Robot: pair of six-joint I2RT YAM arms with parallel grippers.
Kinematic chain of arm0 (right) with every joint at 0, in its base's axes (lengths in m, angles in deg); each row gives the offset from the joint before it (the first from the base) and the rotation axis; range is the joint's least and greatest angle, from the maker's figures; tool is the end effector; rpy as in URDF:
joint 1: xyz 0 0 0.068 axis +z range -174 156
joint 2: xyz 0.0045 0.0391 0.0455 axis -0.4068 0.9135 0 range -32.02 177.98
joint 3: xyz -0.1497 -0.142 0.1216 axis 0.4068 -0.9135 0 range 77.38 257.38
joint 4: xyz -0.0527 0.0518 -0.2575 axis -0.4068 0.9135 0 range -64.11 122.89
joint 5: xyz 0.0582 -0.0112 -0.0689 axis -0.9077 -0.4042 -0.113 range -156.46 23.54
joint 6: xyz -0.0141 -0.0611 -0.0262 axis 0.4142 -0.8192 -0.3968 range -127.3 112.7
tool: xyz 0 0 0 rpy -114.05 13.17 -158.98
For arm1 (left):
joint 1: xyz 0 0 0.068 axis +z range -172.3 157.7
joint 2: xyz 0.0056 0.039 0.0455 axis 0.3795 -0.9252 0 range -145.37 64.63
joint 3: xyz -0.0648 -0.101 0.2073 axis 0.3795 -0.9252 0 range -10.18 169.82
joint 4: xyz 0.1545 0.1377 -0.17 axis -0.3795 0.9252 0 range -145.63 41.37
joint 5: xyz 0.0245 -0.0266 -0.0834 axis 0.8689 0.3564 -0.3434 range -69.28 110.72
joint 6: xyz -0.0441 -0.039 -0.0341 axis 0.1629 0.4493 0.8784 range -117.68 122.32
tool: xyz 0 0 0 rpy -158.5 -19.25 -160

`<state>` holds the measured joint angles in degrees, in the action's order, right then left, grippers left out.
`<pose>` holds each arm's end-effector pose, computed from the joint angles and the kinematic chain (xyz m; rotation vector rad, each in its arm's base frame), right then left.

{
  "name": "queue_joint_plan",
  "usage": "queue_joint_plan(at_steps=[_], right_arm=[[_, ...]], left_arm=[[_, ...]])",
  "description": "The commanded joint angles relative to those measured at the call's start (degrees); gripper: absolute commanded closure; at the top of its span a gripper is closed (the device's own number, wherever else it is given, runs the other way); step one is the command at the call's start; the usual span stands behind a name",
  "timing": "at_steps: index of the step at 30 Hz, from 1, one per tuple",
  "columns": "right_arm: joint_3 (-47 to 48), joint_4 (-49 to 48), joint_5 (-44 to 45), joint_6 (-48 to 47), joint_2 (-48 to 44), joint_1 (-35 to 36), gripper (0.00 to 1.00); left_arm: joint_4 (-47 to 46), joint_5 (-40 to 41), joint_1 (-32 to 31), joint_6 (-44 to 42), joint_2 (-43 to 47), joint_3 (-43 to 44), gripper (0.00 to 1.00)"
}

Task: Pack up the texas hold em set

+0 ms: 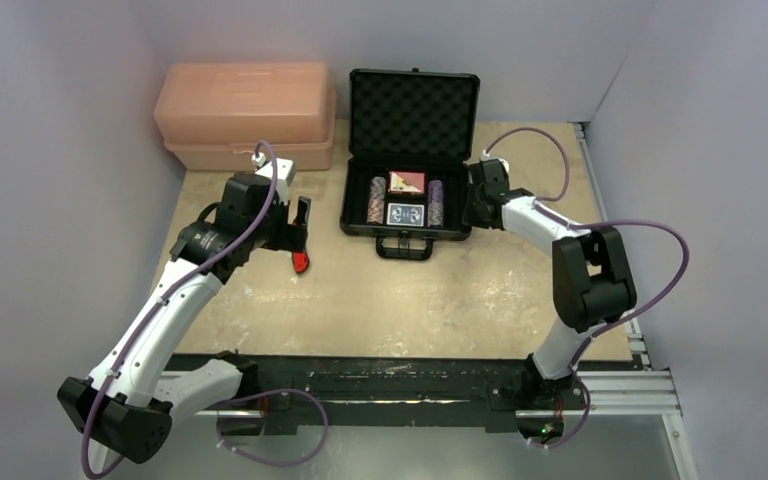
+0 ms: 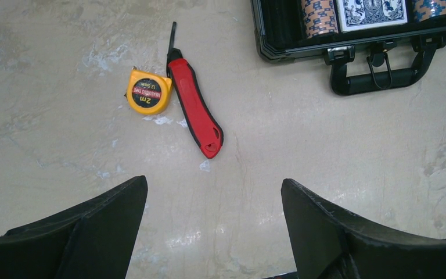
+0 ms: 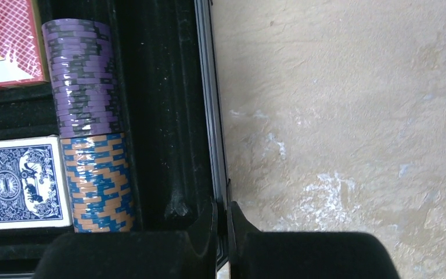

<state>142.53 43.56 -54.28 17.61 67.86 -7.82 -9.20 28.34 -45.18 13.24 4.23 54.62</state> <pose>0.3665 0.0942 0.1445 0.2757 2.4417 0.0481 0.2316 -0.0899 0.3062 0.1719 2.2948 -0.1509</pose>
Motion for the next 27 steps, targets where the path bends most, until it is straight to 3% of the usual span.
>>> queue_joint_plan(at_steps=[1,8,21,27], right_arm=[[-4.11,4.49,-1.77,2.56,-4.37,-0.05,1.00],[-8.88,5.18,-4.64,5.46,-9.09,2.36,1.00],[-16.10,5.14,-6.69,14.74,-16.92,14.50,1.00],[-15.83,3.62,-8.69,17.74,-16.38,20.97,1.00]], left_arm=[[-0.35,-0.56,0.29,0.04,1.93,1.83,0.15],[-0.34,-1.01,0.29,0.16,2.21,1.92,0.15],[-0.34,-0.85,0.29,0.07,2.81,1.91,0.15],[-0.30,-0.51,0.29,0.01,3.07,1.92,0.15]])
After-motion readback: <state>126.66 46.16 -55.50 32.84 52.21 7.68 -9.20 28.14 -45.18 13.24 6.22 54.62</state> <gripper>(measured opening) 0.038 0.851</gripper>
